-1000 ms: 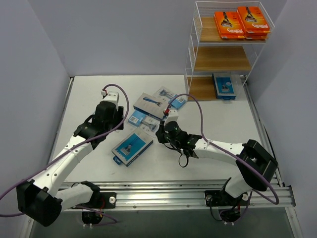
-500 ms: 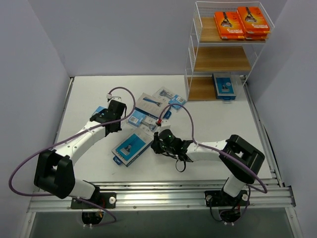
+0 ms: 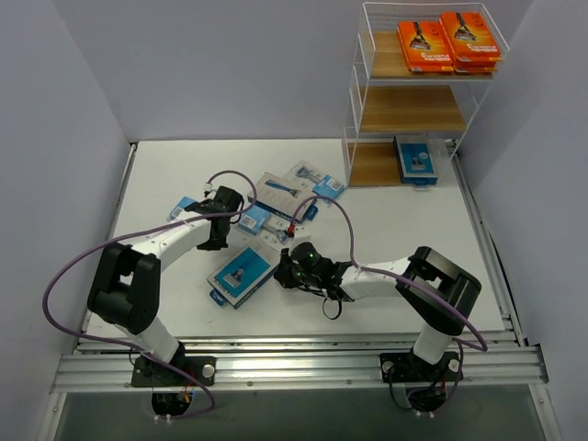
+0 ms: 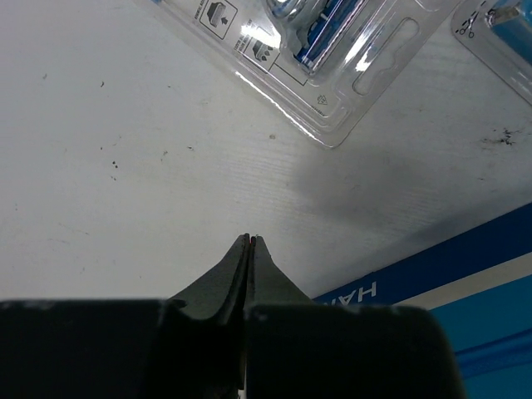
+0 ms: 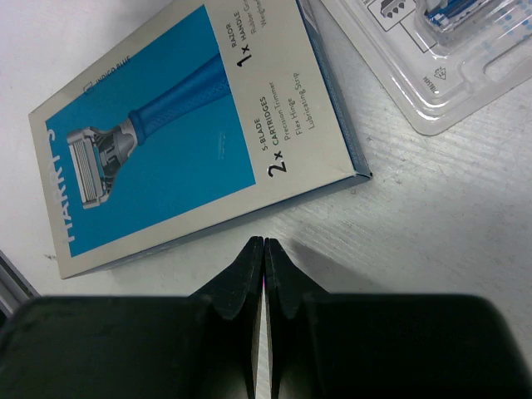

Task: Place and organize the shaving razors onto the shelf
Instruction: Grab a shaving razor with the right arm

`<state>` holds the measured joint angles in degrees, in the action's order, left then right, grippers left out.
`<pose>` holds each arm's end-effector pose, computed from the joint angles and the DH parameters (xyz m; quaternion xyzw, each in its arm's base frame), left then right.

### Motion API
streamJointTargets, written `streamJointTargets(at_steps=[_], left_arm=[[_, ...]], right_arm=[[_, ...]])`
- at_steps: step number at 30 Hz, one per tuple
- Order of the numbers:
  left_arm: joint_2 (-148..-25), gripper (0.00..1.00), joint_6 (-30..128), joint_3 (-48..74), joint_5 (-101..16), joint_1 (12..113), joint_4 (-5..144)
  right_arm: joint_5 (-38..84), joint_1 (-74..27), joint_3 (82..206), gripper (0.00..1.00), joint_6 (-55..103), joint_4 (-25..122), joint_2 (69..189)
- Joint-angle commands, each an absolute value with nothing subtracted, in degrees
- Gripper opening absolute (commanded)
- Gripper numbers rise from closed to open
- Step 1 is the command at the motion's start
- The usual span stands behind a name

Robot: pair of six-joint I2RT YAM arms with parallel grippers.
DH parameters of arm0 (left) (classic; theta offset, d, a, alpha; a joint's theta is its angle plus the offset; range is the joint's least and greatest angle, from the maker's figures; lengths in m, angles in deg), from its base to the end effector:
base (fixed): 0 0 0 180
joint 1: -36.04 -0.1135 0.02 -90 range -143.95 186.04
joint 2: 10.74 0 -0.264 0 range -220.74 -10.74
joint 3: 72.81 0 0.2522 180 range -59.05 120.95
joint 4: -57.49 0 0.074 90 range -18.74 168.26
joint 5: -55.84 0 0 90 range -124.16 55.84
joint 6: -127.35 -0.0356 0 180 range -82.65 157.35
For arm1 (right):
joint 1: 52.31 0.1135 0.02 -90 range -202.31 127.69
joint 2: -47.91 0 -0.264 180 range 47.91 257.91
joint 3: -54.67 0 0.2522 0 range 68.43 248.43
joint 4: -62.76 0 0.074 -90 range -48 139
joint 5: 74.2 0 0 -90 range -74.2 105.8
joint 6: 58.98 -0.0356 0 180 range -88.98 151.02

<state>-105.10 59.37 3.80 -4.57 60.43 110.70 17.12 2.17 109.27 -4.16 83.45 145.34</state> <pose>0.2937 -0.1139 0.2006 -0.0225 0.9542 0.1685 0.2462 0.1972 0.2777 0.1625 -0.1454 0.8168 0.4003 0.3891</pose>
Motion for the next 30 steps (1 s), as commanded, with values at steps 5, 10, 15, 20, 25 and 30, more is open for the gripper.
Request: streamJointTargets(at_steps=[5,10,15,20,25,30], left_arm=[[-109.1,0.02,60.9,6.9,-8.4,60.6,112.5],[-112.2,0.02,61.4,8.4,-9.4,61.4,113.7],[-112.3,0.02,61.6,8.4,-9.3,63.4,114.1],[-112.3,0.02,61.7,8.7,-9.1,66.3,114.7],[-113.1,0.02,62.2,9.5,-8.6,69.6,115.9],[-111.8,0.02,62.4,9.1,-9.5,71.6,115.8]], right_arm=[[16.6,2.4,112.3,0.00,-6.4,85.3,147.2],[16.3,2.4,111.9,0.00,-7.4,85.9,147.1],[13.5,2.3,111.8,0.00,-7.7,84.2,146.5],[13.3,1.6,111.8,0.00,-9.1,84.2,147.9],[12.9,0.5,109.8,0.00,-11.5,86.0,147.7],[12.3,-1.3,107.5,0.00,-13.6,87.6,145.6]])
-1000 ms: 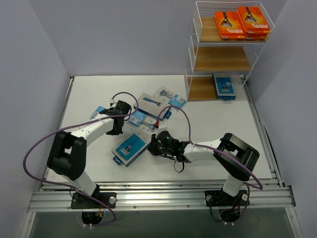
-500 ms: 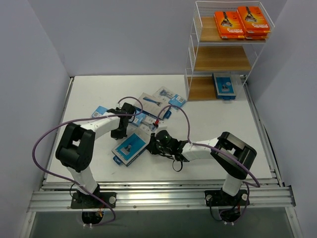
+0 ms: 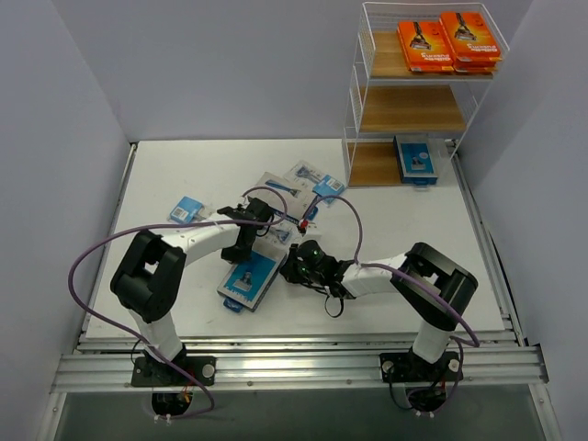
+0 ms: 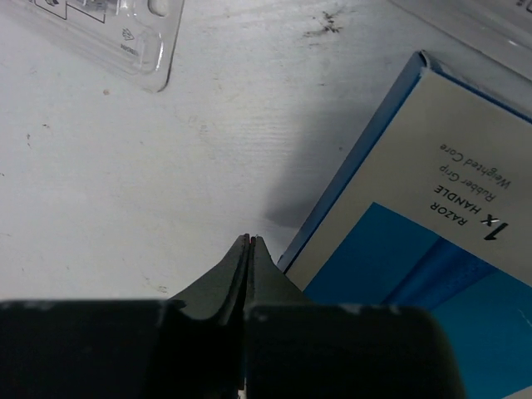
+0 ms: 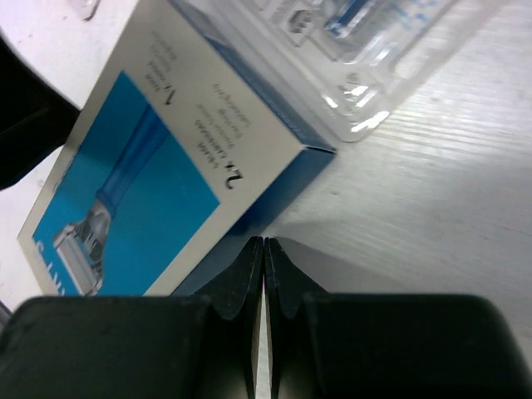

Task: Place and organize the shaving razors onto the shelf
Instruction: Grab a shaving razor with the right arm

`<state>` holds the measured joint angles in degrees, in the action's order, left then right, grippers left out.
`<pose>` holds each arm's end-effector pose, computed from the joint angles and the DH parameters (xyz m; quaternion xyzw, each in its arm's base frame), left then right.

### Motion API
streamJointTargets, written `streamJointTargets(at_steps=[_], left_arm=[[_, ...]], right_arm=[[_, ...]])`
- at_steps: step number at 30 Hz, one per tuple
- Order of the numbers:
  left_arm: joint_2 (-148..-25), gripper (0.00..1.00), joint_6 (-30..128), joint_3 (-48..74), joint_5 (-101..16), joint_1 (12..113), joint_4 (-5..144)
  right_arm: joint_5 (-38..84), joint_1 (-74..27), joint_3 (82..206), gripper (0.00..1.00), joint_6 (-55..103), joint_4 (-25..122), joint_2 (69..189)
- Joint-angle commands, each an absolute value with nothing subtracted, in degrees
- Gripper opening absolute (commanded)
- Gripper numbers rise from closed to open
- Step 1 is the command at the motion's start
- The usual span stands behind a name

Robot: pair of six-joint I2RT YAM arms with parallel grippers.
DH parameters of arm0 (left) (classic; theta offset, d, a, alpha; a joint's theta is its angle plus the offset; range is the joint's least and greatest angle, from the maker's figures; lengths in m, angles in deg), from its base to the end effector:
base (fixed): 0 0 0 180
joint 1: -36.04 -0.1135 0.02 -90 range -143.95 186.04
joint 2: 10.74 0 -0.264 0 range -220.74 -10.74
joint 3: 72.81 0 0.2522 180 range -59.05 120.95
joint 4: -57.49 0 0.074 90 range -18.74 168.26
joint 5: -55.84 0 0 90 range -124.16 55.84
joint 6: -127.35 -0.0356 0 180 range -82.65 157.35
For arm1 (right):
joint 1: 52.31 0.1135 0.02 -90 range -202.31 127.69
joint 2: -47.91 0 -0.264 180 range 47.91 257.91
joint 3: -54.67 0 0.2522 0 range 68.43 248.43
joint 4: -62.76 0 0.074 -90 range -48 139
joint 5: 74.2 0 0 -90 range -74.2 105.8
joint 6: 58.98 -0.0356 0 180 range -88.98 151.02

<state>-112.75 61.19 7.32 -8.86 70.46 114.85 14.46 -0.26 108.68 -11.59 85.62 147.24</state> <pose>0.2798 -0.1733 0.1734 0.0691 0.9692 0.1459 0.1860 0.2106 0.2687 0.1528 -0.0619 0.8289 0.4021 0.3839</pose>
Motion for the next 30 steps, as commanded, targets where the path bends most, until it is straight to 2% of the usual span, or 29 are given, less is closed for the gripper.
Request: streamJointTargets(at_steps=[1,19,23,30], left_arm=[[-111.7,0.02,62.3,9.1,-9.6,72.0,115.9],[-105.7,0.02,67.2,6.6,-16.1,78.1,113.7],[-106.4,0.02,67.9,7.4,-16.3,78.2,114.5],[-104.1,0.02,69.0,6.1,-14.9,79.5,114.5]], right_arm=[[12.3,-1.8,107.2,0.00,-13.9,87.9,145.4],[14.3,-2.9,106.1,0.00,-20.5,97.3,147.0],[15.3,-2.8,105.5,0.00,-22.6,102.2,147.9],[16.8,-2.9,105.3,0.00,-22.5,101.9,147.3]])
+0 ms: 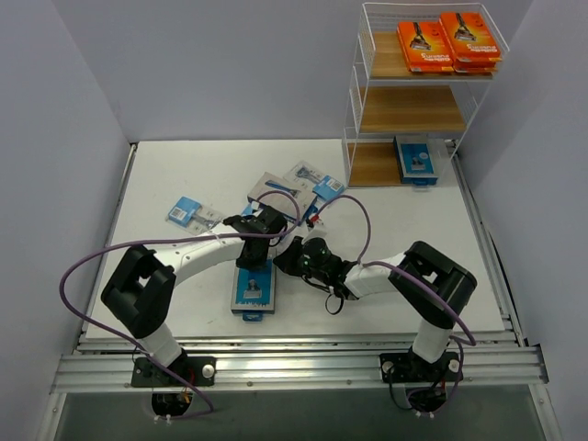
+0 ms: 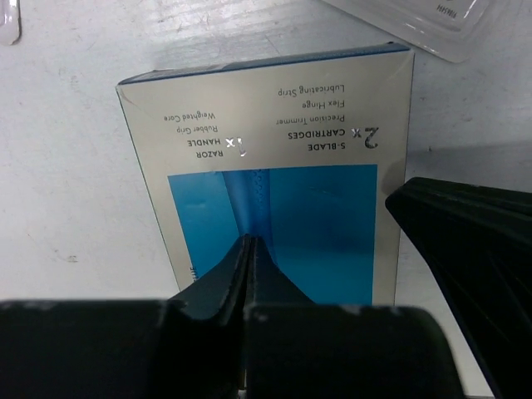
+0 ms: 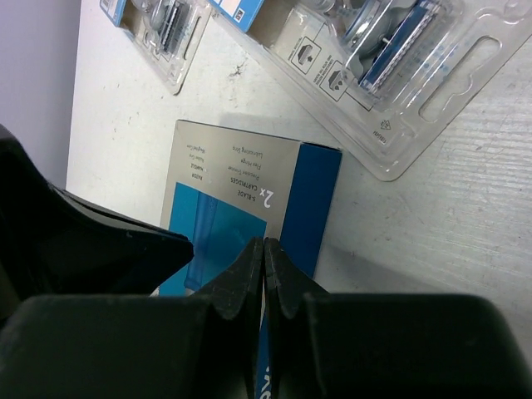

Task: Place and organize the shaving razors onto the shelf
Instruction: Grab a shaving razor with the right arm

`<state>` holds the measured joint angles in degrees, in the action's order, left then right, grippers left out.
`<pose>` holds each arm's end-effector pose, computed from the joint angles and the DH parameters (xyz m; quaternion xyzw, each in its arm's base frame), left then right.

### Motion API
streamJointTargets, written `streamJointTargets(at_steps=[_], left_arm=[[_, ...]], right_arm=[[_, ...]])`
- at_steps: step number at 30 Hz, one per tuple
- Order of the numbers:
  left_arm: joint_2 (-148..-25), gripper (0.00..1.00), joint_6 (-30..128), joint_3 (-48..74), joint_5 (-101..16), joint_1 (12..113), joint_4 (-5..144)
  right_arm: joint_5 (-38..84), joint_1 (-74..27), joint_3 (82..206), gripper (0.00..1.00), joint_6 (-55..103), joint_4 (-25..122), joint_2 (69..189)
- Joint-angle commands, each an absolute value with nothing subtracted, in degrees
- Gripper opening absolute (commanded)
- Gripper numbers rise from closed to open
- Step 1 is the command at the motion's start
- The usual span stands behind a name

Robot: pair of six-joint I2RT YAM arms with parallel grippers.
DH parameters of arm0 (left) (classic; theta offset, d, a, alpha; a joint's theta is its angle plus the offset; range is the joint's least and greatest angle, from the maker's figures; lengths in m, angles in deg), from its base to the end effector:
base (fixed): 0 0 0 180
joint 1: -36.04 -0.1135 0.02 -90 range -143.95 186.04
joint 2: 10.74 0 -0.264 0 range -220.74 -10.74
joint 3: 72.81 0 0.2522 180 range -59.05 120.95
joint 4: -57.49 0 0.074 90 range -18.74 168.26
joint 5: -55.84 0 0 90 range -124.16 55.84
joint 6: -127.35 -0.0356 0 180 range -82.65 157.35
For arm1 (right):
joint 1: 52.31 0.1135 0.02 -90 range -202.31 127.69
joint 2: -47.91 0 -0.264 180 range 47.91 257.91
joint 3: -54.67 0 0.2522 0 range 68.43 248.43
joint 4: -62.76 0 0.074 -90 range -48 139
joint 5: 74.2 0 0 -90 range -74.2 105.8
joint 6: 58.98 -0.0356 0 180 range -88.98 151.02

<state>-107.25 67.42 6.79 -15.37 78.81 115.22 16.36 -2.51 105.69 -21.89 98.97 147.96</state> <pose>0.2425 -0.2087 0.1986 0.0865 0.9742 0.0519 0.2021 0.2181 0.2586 0.1587 0.0182 0.7814 0.4895 0.3865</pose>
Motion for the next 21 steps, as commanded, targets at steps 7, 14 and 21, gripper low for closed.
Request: streamJointTargets(at_steps=[7,14,21], left_arm=[[-94.9,0.02,68.1,6.3,-8.2,79.5,115.6],[-81.2,0.02,60.0,7.4,1.3,79.1,113.2],[-73.1,0.02,53.3,-1.7,7.0,78.4,101.9]], right_arm=[[13.5,-2.2,103.7,0.00,-23.6,103.7,147.8],[14.0,-1.8,104.5,0.00,-23.4,103.2,149.5],[14.5,0.2,112.4,0.00,-21.6,98.5,154.2]])
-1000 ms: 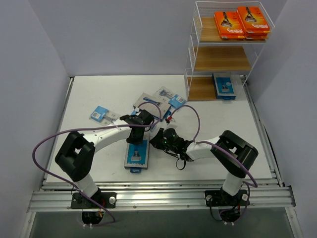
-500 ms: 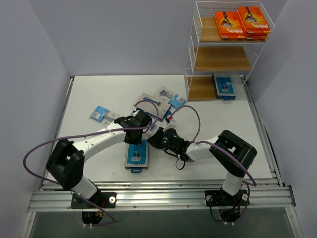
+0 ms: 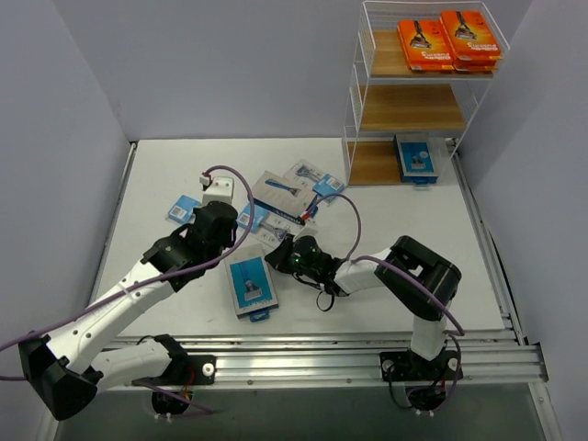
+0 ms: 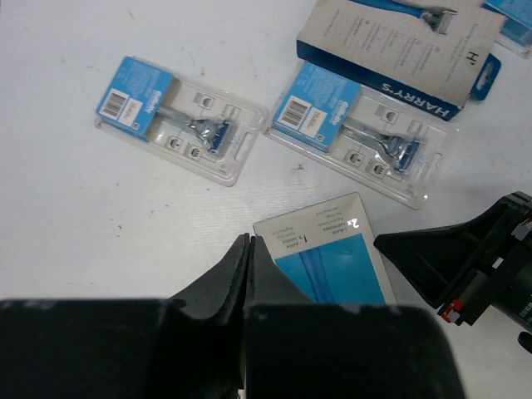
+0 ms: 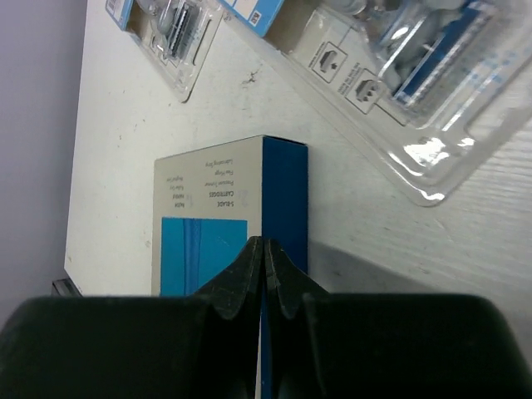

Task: Place and organize the shaving razors onto the shelf
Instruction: Grab a shaving razor with the right arm

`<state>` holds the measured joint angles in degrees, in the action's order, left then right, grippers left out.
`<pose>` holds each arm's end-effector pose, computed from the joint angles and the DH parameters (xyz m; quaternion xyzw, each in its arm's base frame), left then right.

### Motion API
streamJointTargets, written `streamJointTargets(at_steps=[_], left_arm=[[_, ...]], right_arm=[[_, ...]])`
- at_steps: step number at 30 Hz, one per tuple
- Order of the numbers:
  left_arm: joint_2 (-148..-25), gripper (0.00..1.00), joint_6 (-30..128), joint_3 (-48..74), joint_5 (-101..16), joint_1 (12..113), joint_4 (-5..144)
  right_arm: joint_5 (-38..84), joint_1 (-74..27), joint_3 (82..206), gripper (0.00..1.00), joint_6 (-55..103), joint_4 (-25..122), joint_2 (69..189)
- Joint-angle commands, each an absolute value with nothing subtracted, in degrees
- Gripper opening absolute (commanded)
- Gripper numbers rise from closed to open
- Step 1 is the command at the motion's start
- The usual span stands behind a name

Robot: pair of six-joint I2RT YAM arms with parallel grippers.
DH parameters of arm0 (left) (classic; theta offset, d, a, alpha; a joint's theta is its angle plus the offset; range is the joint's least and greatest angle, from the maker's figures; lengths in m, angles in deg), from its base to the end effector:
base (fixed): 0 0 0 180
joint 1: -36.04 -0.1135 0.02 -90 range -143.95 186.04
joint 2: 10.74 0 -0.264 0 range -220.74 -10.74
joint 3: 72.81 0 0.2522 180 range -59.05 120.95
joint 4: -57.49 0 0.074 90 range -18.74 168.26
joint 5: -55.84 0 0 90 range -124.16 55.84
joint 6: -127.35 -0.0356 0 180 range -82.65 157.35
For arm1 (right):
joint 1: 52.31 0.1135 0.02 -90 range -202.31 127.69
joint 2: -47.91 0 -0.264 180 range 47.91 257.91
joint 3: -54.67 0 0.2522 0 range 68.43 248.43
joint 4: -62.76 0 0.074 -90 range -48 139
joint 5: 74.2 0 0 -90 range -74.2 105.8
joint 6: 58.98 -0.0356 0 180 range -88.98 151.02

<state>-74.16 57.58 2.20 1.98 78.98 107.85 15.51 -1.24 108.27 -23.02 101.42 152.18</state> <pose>0.1820 -0.1407 0.3359 0.0373 0.8669 0.0230 0.4966 0.2214 0.2738 0.1515 0.0217 0.7769 0.4984 0.3841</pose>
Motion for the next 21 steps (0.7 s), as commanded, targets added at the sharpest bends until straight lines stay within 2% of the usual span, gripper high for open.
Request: streamJointTargets(at_steps=[1,5,8,9,10,12,13,15,17,19,21], left_arm=[[-73.0,0.03,52.7,-1.7,7.1,78.2,102.1],[-71.9,0.11,52.5,-1.0,10.8,77.9,102.7],[-69.6,0.30,52.3,-1.6,10.8,77.5,102.1],[-68.9,0.36,52.2,-1.9,10.9,77.4,101.8],[-68.3,0.51,52.2,-2.4,11.2,77.3,101.4],[-66.4,0.66,52.1,-3.1,11.3,77.2,101.0],[-65.8,0.80,52.1,-3.3,11.3,77.1,100.7],[-64.4,0.95,51.9,-3.9,11.0,77.1,100.2],[-63.8,0.94,51.6,-4.5,10.6,77.1,99.6],[-63.7,0.94,51.6,-4.6,10.7,76.9,99.6],[-63.8,0.94,51.8,-4.7,11.2,76.7,100.0]], right_arm=[[14.6,0.8,115.3,0.00,-21.0,97.3,155.0],[17.4,2.1,122.0,0.00,-20.4,95.9,159.9],[19.9,3.1,125.7,0.00,-19.0,95.1,163.7],[20.5,3.3,127.6,0.00,-18.6,94.7,164.1],[20.6,3.4,128.2,0.00,-18.1,94.1,164.2],[20.3,3.3,129.3,0.00,-17.0,92.1,162.7],[19.8,3.0,129.8,0.00,-17.0,90.8,161.7],[19.1,1.5,130.0,0.01,-17.1,89.4,159.5],[18.2,0.6,130.1,0.09,-17.0,87.7,155.6],[16.1,0.0,130.4,0.23,-15.8,84.1,151.4],[13.7,0.0,130.0,0.30,-14.8,80.2,147.4]])
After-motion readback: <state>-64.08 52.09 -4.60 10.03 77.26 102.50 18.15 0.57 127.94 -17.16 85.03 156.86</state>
